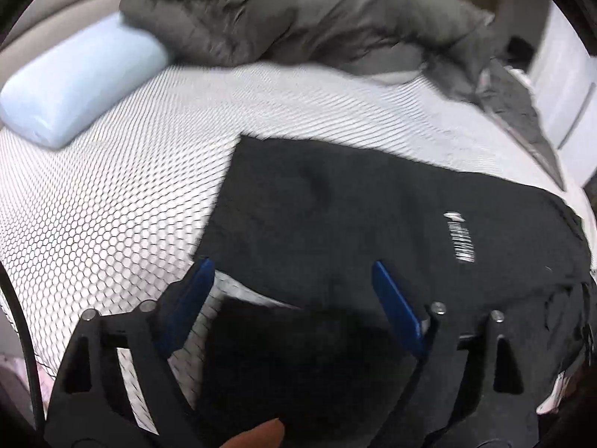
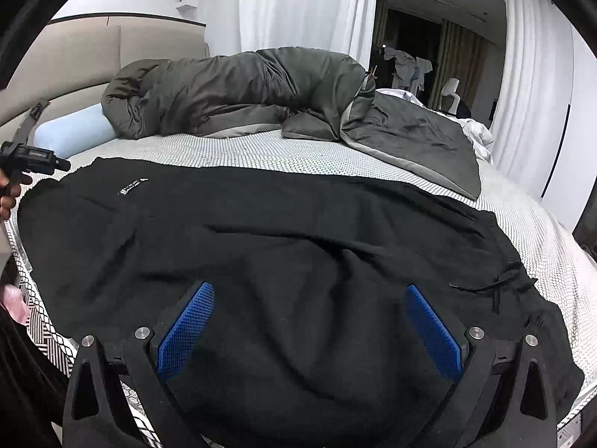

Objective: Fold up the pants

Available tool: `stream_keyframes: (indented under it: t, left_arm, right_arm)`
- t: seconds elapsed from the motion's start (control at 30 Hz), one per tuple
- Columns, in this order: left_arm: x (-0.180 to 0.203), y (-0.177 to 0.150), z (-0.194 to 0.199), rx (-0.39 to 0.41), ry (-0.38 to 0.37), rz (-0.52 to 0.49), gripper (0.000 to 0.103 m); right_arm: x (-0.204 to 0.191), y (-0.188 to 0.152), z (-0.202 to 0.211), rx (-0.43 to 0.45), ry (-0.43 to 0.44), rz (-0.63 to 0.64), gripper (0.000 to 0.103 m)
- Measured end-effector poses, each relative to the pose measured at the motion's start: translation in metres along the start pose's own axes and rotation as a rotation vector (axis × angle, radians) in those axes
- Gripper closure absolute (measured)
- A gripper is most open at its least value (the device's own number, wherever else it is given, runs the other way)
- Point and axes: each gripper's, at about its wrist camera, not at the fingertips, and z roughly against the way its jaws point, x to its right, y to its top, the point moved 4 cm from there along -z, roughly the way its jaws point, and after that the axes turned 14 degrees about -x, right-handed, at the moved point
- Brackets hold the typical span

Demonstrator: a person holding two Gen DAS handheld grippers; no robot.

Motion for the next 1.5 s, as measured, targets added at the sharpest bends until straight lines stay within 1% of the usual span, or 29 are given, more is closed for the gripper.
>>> stream_keyframes:
  t: [0.07,0.1,0.17,0.2,0.27,0.3,0.4,0.47,0.6,0.67,0.7,0.73,0.77,0.8,0.9,0.93,0.97,1.03,1.07,1.1,1.13,1.2,1.23,1.3,1.33,1.37,1.43,1.47,1.5]
  left_arm:
    - [-0.014,0.013,-0.018,-0.054,0.028,0.025,0.024]
    - [-0.019,0.019,-0.031,-0.101,0.031,0.018,0.026]
    - [-0.028,0.027,-0.053,-0.180,0.047,0.010,0.039]
    - [-0.030,0.029,-0.058,-0.194,0.042,0.007,0.041]
    - [-0.029,0.036,-0.057,-0.171,0.047,-0.025,0.066]
    - [-0.027,0.039,-0.055,-0.154,0.047,-0.039,0.067]
    - [-0.026,0.054,-0.047,-0.077,0.094,-0.051,0.069]
    - [-0.028,0.070,-0.044,-0.045,0.103,-0.023,0.069]
    - [-0.032,0.098,-0.057,-0.080,0.123,0.019,0.067]
    - [-0.027,0.100,-0.055,-0.063,0.136,0.004,0.067]
    - [-0.018,0.097,-0.050,-0.029,0.128,-0.011,0.065]
    - [-0.017,0.093,-0.044,0.000,0.117,-0.025,0.058]
    - [-0.014,0.089,-0.037,0.026,0.107,-0.033,0.046]
    - [-0.012,0.084,-0.028,0.048,0.096,-0.035,0.040]
    - [0.003,0.066,0.000,0.121,0.037,-0.042,0.015]
    - [0.008,0.062,0.006,0.143,0.041,-0.036,0.000]
    - [0.012,0.058,0.020,0.175,0.049,-0.022,0.001]
    - [0.025,0.043,0.033,0.212,0.012,-0.030,0.001]
    - [0.030,0.038,0.034,0.209,-0.010,-0.048,0.001]
    - [0.036,0.036,0.032,0.208,-0.018,-0.062,0.001]
    - [0.047,0.026,0.034,0.207,-0.014,-0.069,0.001]
    - [0.052,0.017,0.035,0.196,0.000,-0.079,0.001]
    - [0.050,0.003,0.042,0.187,0.005,-0.080,0.001]
    - [0.049,-0.005,0.037,0.160,0.005,-0.082,0.001]
    - [0.047,-0.010,0.036,0.154,0.016,-0.082,0.001]
    - [0.044,-0.013,0.034,0.153,0.033,-0.077,0.001]
    - [0.032,-0.018,0.028,0.147,0.063,-0.052,0.001]
    - [0.024,-0.021,0.026,0.137,0.064,-0.036,0.001]
    - [0.017,-0.020,0.023,0.127,0.069,-0.024,0.001]
  right_arm:
    - [0.000,0.001,0.000,0.007,-0.008,0.003,0.000]
    - [0.000,0.001,0.000,0.010,-0.008,0.001,0.000]
    - [0.001,0.001,-0.001,0.011,-0.004,-0.005,0.000]
    - [0.002,0.001,-0.001,0.007,-0.003,-0.007,0.000]
    - [0.000,0.001,-0.004,-0.001,-0.008,-0.003,0.000]
    - [-0.001,0.002,-0.005,-0.003,-0.014,0.001,0.000]
    - [-0.001,0.003,-0.007,-0.003,-0.030,0.013,0.000]
    - [0.002,0.005,-0.008,-0.003,-0.043,0.008,0.000]
    - [0.020,0.008,-0.012,-0.010,-0.077,-0.026,0.000]
    - [0.036,0.009,-0.007,-0.004,-0.098,-0.054,0.000]
    - [0.047,0.008,-0.003,-0.001,-0.109,-0.075,0.000]
    - [0.060,0.009,0.001,-0.001,-0.112,-0.101,0.000]
    - [0.078,0.010,0.003,-0.013,-0.101,-0.137,0.000]
    - [0.096,0.011,0.004,-0.038,-0.080,-0.179,0.000]
    - [0.160,0.016,-0.002,-0.122,-0.015,-0.325,0.000]
    - [0.183,0.021,-0.007,-0.141,0.003,-0.352,0.000]
    - [0.198,0.025,-0.012,-0.153,0.008,-0.359,0.000]
    - [0.230,0.037,-0.029,-0.190,0.007,-0.383,0.009]
    - [0.245,0.042,-0.041,-0.216,0.023,-0.397,0.011]
    - [0.255,0.048,-0.053,-0.239,0.045,-0.412,0.016]
    - [0.268,0.053,-0.067,-0.256,0.061,-0.429,0.018]
    - [0.288,0.065,-0.095,-0.291,0.059,-0.452,0.018]
    - [0.297,0.071,-0.107,-0.300,0.067,-0.469,0.018]
    - [0.317,0.080,-0.134,-0.334,0.129,-0.541,0.018]
    - [0.325,0.084,-0.145,-0.346,0.140,-0.573,0.020]
    - [0.332,0.087,-0.159,-0.374,0.144,-0.589,0.024]
    - [0.337,0.092,-0.180,-0.435,0.166,-0.594,0.070]
    - [0.337,0.096,-0.188,-0.452,0.168,-0.578,0.077]
    - [0.336,0.103,-0.188,-0.430,0.151,-0.546,0.100]
